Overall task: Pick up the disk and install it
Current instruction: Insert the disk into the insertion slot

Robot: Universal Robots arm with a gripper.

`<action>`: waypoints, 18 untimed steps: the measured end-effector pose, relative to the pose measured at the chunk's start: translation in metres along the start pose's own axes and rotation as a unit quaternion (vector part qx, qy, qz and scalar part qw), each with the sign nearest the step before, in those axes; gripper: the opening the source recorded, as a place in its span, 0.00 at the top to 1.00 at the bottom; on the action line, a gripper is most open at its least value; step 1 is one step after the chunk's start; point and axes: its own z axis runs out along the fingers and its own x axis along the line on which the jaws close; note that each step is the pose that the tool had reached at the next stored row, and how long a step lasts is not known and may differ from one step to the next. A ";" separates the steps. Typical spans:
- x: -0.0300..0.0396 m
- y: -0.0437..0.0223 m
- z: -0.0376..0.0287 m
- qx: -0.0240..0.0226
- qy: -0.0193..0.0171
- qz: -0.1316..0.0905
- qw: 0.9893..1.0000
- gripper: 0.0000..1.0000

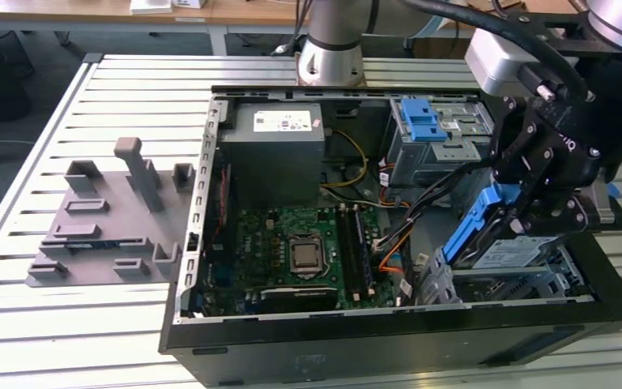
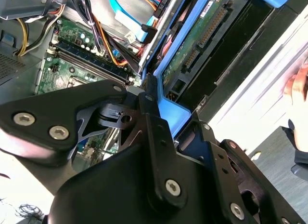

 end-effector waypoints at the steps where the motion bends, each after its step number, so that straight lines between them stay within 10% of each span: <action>1: 0.0000 0.0000 0.0011 0.000 0.000 0.000 1.000 0.64; 18: 0.0000 -0.0001 0.0170 0.000 0.000 0.000 1.000 0.64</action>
